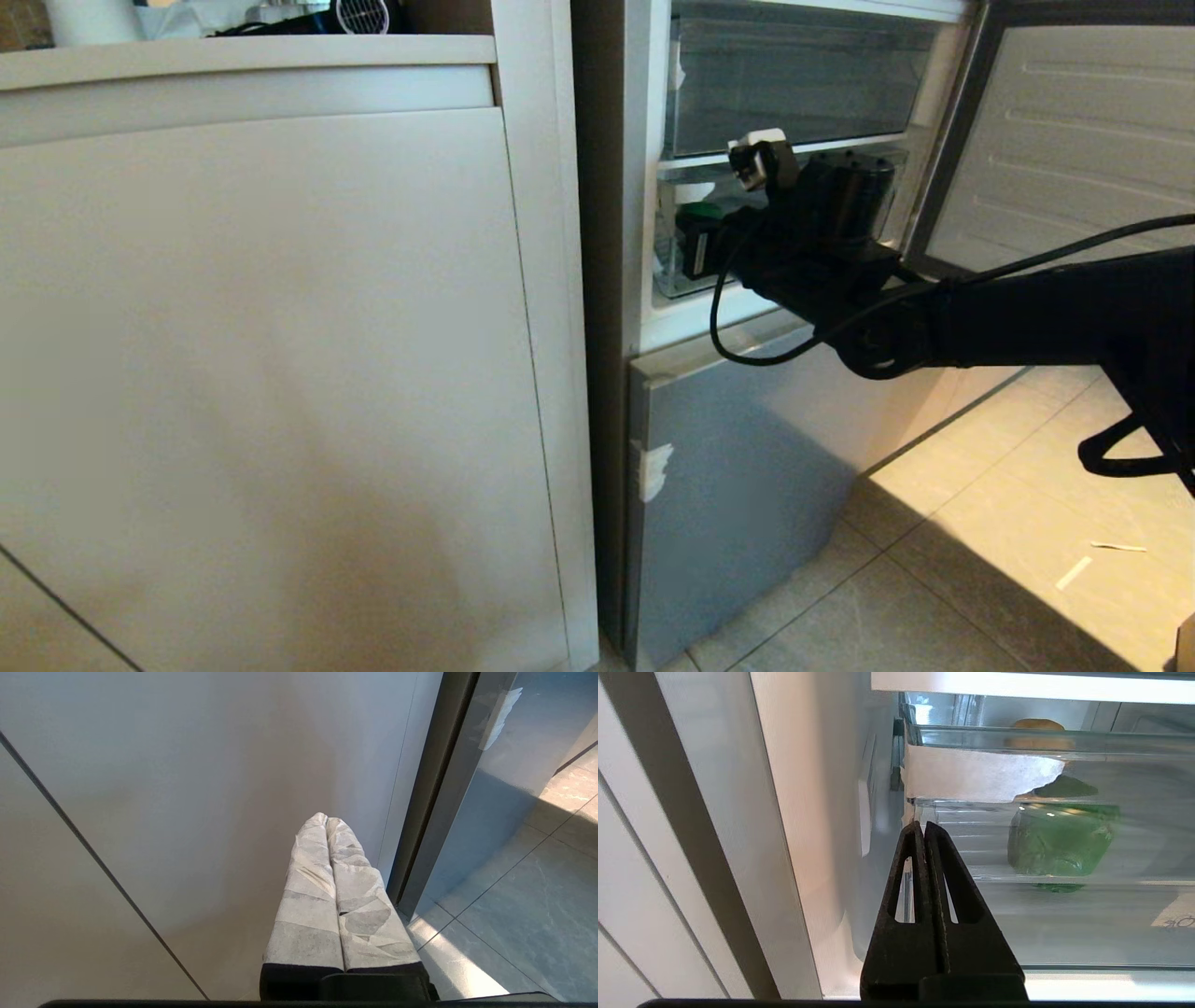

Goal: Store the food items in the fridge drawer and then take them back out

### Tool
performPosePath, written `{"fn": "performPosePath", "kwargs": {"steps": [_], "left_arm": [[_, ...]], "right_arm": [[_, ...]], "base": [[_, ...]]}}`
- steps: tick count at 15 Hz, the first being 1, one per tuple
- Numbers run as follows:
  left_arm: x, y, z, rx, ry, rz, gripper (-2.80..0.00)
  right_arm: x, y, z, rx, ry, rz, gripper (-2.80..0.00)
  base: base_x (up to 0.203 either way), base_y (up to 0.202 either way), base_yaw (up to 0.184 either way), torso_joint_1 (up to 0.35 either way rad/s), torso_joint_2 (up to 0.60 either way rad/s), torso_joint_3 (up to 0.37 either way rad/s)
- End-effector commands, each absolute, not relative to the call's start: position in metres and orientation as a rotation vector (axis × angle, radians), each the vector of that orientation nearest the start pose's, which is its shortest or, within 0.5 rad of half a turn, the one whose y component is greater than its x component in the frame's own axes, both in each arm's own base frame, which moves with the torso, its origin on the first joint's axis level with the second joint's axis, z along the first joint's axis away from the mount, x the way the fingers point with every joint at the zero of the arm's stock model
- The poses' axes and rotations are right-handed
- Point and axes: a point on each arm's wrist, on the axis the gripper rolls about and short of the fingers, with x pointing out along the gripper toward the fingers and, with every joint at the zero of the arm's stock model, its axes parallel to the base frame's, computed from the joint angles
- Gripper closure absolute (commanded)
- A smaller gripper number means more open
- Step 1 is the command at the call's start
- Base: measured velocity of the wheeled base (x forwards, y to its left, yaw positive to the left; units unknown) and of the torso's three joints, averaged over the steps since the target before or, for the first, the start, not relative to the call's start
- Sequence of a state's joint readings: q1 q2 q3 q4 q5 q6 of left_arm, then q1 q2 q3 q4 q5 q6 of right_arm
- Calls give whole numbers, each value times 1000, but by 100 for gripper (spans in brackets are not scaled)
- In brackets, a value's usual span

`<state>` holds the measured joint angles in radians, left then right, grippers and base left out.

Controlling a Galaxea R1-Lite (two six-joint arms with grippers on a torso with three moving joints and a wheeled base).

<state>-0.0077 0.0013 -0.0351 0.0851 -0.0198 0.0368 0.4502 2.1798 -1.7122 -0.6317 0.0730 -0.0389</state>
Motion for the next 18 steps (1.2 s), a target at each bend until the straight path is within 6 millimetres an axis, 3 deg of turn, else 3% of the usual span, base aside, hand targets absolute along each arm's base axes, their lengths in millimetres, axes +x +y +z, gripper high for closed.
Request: {"fn": "performPosePath", "kwargs": {"steps": [1, 11, 12, 18], "left_arm": [[-26, 0, 76, 36, 52, -29, 0], [-26, 0, 76, 36, 52, -29, 0], [-26, 0, 76, 36, 52, -29, 0], [-26, 0, 76, 36, 52, -29, 0]], "right_arm": [[417, 206, 249, -8, -172, 525, 0], [392, 194, 255, -18, -127, 525, 0], [392, 194, 254, -20, -126, 525, -280], [400, 194, 249, -19, -125, 522, -280]], "base": [[0, 0, 0, 0, 0, 0], [0, 0, 0, 0, 0, 0], [0, 0, 0, 0, 0, 0], [0, 0, 0, 0, 0, 0]]}}
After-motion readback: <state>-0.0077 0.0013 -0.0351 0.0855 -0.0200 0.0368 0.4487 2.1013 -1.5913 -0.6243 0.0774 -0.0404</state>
